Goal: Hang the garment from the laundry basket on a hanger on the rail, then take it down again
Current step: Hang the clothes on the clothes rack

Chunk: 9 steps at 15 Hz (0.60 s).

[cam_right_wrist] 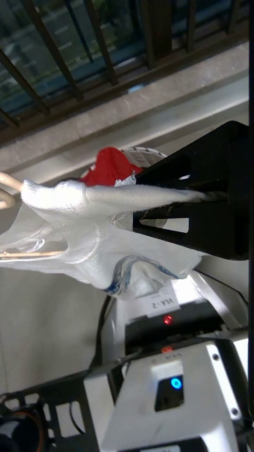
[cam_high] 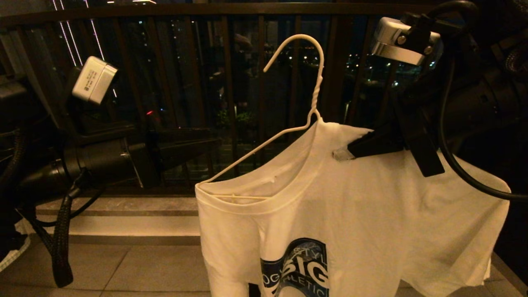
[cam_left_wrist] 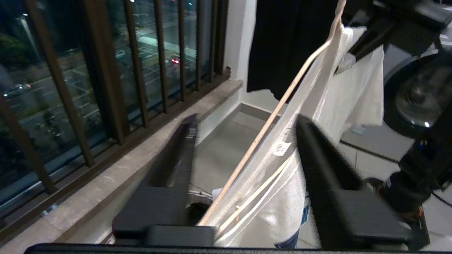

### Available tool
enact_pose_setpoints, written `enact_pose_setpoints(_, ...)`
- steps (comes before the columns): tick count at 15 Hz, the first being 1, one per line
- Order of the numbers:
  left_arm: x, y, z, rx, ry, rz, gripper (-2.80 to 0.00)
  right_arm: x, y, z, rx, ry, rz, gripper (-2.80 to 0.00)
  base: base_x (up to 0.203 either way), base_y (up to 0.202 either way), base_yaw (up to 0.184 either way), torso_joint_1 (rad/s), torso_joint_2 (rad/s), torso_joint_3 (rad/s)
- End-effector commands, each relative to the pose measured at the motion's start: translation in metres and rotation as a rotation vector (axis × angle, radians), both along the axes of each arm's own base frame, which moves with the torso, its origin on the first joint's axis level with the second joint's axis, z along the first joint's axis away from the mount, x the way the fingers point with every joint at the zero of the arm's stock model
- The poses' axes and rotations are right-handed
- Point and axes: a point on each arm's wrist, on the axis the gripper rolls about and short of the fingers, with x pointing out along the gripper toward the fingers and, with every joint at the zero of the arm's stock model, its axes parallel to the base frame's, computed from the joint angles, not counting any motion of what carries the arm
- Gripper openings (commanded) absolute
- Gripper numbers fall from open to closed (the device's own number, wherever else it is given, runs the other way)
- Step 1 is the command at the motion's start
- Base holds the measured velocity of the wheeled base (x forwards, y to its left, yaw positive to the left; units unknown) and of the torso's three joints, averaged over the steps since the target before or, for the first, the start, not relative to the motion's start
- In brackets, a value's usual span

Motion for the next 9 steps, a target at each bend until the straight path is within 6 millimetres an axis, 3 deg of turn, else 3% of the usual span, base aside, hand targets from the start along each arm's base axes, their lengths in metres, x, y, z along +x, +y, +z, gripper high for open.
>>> enact_pose_setpoints(1, -0.001, 0.002, 0.006, -0.008, -0.010, 0.010, -2.80, 0.006, 0.001, -0.001, 0.006, -0.009, -0.006, -2.80, 0.000, 0.000, 0.000, 0.000, 0.00, 0.000)
enact_pose_setpoints(5, 0.003, 0.002, 0.029, 0.036, 0.164, 0.097, -2.80, 0.015, -0.002, 0.000, 0.024, -0.041, -0.035, -2.80, 0.000, 0.000, 0.000, 0.000, 0.00, 0.000)
enact_pose_setpoints(9, -0.014, 0.005, 0.063, 0.116, 0.391, 0.158, -2.80, 0.023, -0.001, 0.006, 0.079, -0.084, -0.067, -2.80, 0.000, 0.000, 0.000, 0.000, 0.00, 0.000)
